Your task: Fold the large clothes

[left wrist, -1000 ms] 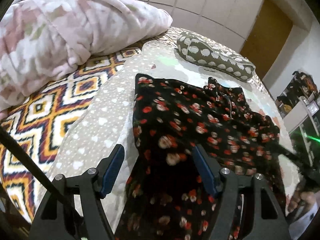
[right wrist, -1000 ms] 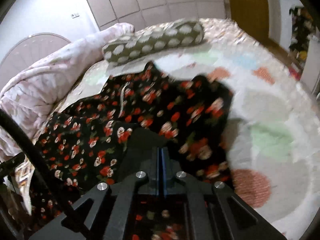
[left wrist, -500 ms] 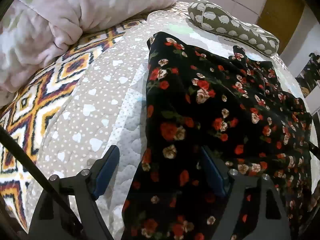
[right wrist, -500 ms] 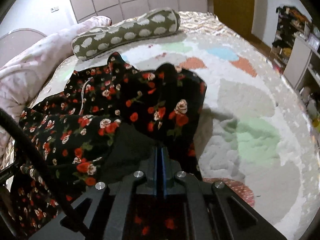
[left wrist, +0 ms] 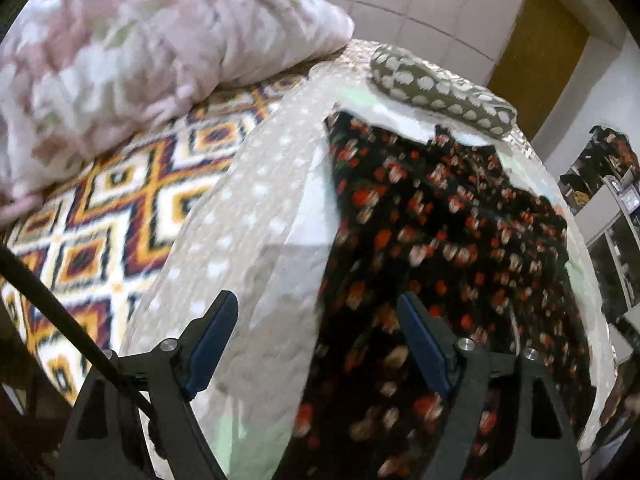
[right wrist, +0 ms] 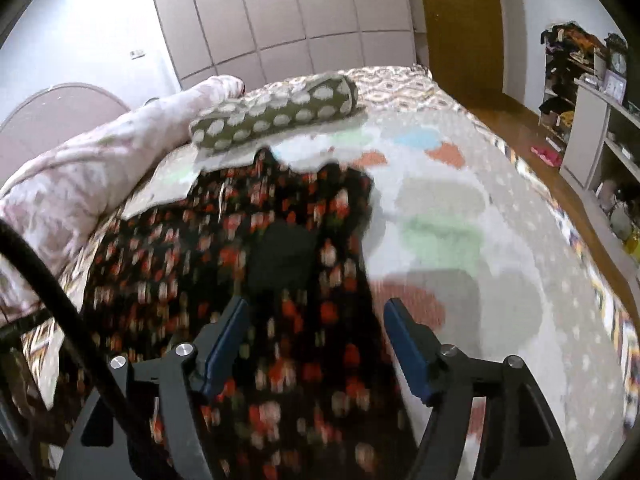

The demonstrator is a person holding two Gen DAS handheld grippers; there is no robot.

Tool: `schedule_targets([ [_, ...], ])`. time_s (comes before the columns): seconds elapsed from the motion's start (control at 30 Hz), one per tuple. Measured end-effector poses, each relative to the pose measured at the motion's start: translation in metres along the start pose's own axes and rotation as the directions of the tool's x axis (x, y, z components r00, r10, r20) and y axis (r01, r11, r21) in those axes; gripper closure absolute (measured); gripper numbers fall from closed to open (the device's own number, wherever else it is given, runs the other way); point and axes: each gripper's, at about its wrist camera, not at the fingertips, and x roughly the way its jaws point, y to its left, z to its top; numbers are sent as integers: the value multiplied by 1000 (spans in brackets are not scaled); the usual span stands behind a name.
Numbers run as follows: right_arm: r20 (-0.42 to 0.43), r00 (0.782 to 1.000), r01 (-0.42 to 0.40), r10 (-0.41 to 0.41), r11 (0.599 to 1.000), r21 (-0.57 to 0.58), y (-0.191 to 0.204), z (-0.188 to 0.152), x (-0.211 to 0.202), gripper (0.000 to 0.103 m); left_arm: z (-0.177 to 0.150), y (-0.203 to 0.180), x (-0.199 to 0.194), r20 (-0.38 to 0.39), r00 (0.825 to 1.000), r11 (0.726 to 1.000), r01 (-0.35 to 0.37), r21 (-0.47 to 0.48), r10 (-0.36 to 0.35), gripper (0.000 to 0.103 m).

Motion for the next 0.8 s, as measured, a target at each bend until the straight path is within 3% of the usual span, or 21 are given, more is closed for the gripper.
schedule_targets([
  [0.13, -28, 1000, -3, 5, 997, 82, -19, -39, -9, 28, -27, 11, 4, -57, 996, 998, 62, -21, -63, 22],
  [0.27, 6, 1000, 21, -23, 981, 191, -48, -61, -25, 28, -44, 11, 13, -94, 992, 996, 89, -1, -89, 23],
  [0.33, 0, 1000, 23, -23, 970, 240, -64, -70, -30, 28, -55, 11, 22, -151, 980, 991, 133, -6, -133, 35],
  [0.4, -13, 1000, 16, -13, 963, 271, -77, -80, -35, 28, -63, 8, 20, -155, 979, 990, 141, 28, -135, 49],
  [0.47, -36, 999, -10, 22, 956, 295, -86, -91, -35, 28, -71, 5, 15, -161, 972, 981, 184, 68, -171, 57],
  [0.53, -57, 994, -68, 92, 938, 341, -96, -105, -31, 28, -80, 5, 9, -170, 963, 971, 226, 72, -211, 57],
  [0.73, 13, 964, -244, 265, 867, 434, -108, -134, -40, 28, -102, 5, -4, -192, 946, 953, 284, 106, -260, 57],
  [0.8, 20, 955, -273, 295, 854, 442, -109, -138, -42, 28, -108, 4, -9, -189, 951, 955, 271, 122, -246, 71],
])
